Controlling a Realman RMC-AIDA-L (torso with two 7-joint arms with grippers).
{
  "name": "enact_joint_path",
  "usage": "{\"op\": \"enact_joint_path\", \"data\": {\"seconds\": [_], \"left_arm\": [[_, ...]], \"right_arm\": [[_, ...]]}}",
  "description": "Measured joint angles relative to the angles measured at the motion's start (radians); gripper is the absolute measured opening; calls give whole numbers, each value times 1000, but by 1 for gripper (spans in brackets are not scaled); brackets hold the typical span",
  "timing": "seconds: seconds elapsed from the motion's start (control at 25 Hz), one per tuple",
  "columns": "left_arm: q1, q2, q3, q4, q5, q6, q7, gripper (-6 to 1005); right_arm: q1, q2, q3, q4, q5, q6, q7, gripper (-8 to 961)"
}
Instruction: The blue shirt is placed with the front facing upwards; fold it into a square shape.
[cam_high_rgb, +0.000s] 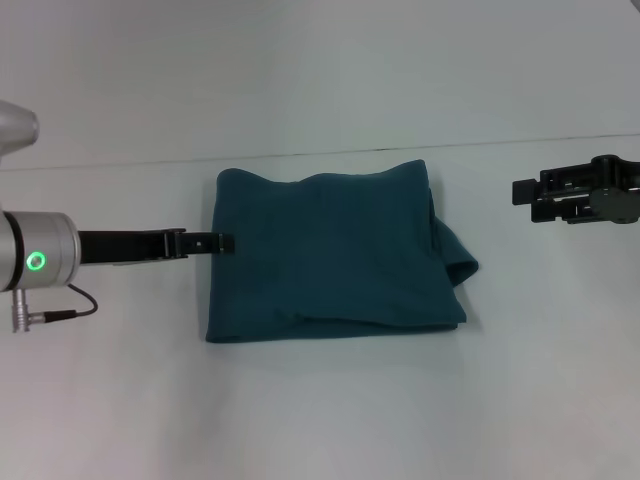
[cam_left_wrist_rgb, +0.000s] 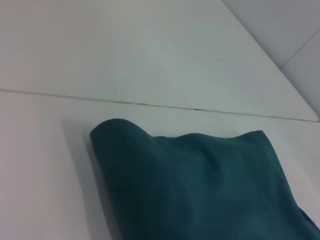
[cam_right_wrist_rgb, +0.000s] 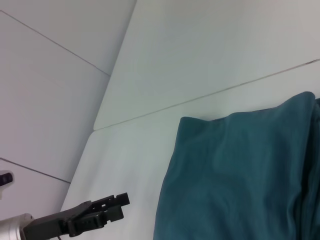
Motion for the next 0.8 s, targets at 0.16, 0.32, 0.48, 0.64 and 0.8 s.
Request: {"op": "enact_joint_path", "data": {"seconds": [0.16, 0.32, 0.48, 0.64, 0.8], "left_arm": [[0, -2, 3, 0, 0, 1, 0, 901], [0, -3, 5, 1, 0, 3, 0, 900], [0, -3, 5, 2, 0, 3, 0, 900], [0, -4, 5, 3, 0, 5, 2, 901], [13, -1, -11, 44, -7, 140, 120, 901]], "right_arm": [[-2, 0, 0, 0, 0, 0, -3, 636], [-4, 0, -5, 0, 0, -1, -12, 636], [-5, 1, -6, 0, 0, -1, -14, 635], [-7, 1, -4, 0, 0, -2, -15, 632], [-10, 11, -4, 0, 4, -15, -70, 629]]}}
